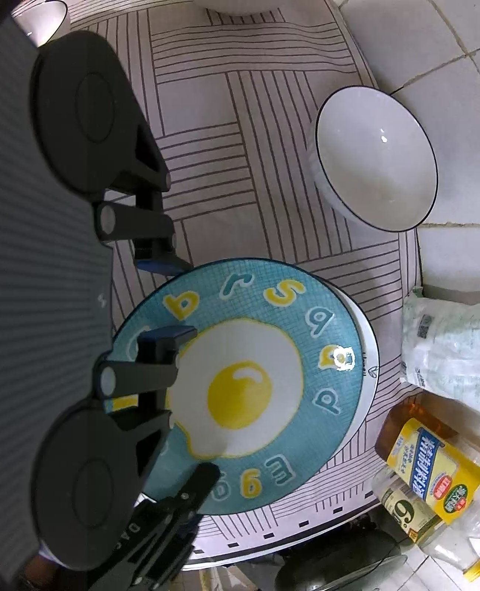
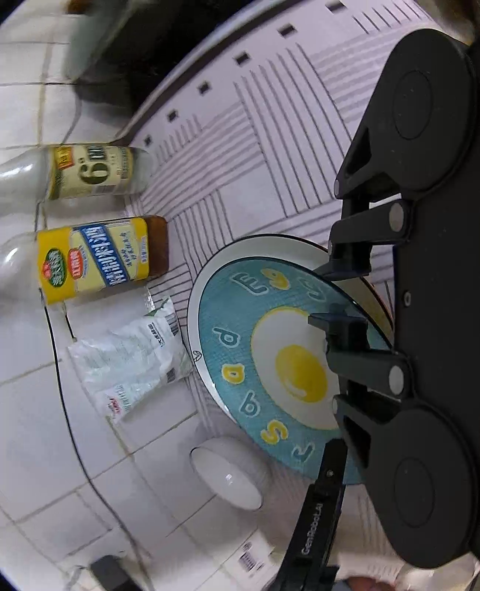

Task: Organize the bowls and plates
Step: 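Carry the blue plate over the white plate and lower it onto the stack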

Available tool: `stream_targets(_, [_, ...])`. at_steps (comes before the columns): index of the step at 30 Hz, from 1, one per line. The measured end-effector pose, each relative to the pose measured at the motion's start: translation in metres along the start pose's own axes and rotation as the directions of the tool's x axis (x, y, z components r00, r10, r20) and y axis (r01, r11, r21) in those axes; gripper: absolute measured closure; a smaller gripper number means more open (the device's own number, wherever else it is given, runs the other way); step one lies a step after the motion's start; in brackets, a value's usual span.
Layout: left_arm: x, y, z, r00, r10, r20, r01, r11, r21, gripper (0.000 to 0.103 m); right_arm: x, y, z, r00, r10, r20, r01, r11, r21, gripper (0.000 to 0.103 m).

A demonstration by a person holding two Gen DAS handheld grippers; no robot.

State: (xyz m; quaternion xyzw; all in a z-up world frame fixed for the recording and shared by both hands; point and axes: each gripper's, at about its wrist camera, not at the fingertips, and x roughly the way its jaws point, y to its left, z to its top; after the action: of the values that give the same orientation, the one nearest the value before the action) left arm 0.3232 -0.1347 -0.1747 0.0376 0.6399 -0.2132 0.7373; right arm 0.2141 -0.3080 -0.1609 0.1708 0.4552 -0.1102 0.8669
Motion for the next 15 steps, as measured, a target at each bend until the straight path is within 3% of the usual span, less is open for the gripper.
stream_targets(8, [0.005, 0.001, 0.0, 1.0, -0.026, -0.006, 0.026, 0.999, -0.029, 0.078, 0.005, 0.012, 0.003, 0.996, -0.085, 0.005, 0.085, 0.992, -0.091, 0.072])
stream_targets(15, [0.003, 0.003, 0.0, 0.999, -0.034, -0.014, 0.034, 0.999, -0.038, 0.081, 0.01, 0.032, -0.005, 0.979, -0.193, 0.064, 0.202, 0.949, -0.243, 0.063])
